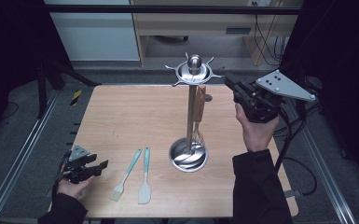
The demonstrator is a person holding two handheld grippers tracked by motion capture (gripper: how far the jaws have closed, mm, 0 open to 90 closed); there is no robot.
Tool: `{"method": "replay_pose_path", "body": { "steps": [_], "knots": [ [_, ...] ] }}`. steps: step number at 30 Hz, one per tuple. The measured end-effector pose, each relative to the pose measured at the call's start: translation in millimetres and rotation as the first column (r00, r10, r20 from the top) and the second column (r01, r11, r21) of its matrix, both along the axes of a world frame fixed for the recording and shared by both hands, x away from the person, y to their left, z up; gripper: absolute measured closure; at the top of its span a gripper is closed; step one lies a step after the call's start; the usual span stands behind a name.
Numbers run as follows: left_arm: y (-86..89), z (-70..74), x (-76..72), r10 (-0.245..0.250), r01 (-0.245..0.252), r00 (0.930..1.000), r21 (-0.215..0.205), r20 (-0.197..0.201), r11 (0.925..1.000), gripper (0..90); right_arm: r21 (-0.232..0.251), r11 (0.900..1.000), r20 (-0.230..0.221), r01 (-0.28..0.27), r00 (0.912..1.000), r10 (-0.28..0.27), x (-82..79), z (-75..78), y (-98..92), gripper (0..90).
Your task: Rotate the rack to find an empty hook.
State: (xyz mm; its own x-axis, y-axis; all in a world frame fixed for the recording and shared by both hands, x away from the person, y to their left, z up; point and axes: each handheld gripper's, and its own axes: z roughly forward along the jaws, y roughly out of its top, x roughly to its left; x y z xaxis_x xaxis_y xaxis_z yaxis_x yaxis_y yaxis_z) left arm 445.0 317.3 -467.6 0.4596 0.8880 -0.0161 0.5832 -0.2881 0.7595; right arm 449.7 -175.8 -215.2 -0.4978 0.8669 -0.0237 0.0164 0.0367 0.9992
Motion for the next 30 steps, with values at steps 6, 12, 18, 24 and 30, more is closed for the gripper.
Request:
{"method": "replay_pose_path", "body": {
  "steps": [6,12,18,24,30],
  "knots": [
    [0.6,0.2,-0.2,0.003,-0.003,1.0,-0.006,0.003,1.0,42.0,0.004,1.0,-0.009,-0.005,0.9999,0.005,5.1,1.3,0.9,90.0],
    [0.0,0.2,-0.2,0.0,0.0,1.0,-0.002,0.001,1.0,42.0,0.002,0.999,0.016,-0.039,0.9991,0.039,0.0,-0.5,-1.3,90.0],
    [-0.2,-0.1,0.0,0.001,-0.001,1.0,0.001,-0.002,1.0,42.0,-0.009,0.998,0.029,-0.06,0.9978,0.06,-7.2,-1.8,-1.3,90.0],
    [0.0,-0.1,0.0,0.001,-0.001,1.0,0.0,-0.001,1.0,42.0,0.0,1.0,0.008,-0.027,0.9996,0.027,-0.9,-0.8,-5.3,90.0],
    [0.4,-0.3,0.2,0.002,-0.002,1.0,-0.002,-0.001,1.0,42.0,-0.001,0.998,0.001,-0.063,0.998,0.063,6.5,-2.8,-4.4,90.0]
  ]
}}
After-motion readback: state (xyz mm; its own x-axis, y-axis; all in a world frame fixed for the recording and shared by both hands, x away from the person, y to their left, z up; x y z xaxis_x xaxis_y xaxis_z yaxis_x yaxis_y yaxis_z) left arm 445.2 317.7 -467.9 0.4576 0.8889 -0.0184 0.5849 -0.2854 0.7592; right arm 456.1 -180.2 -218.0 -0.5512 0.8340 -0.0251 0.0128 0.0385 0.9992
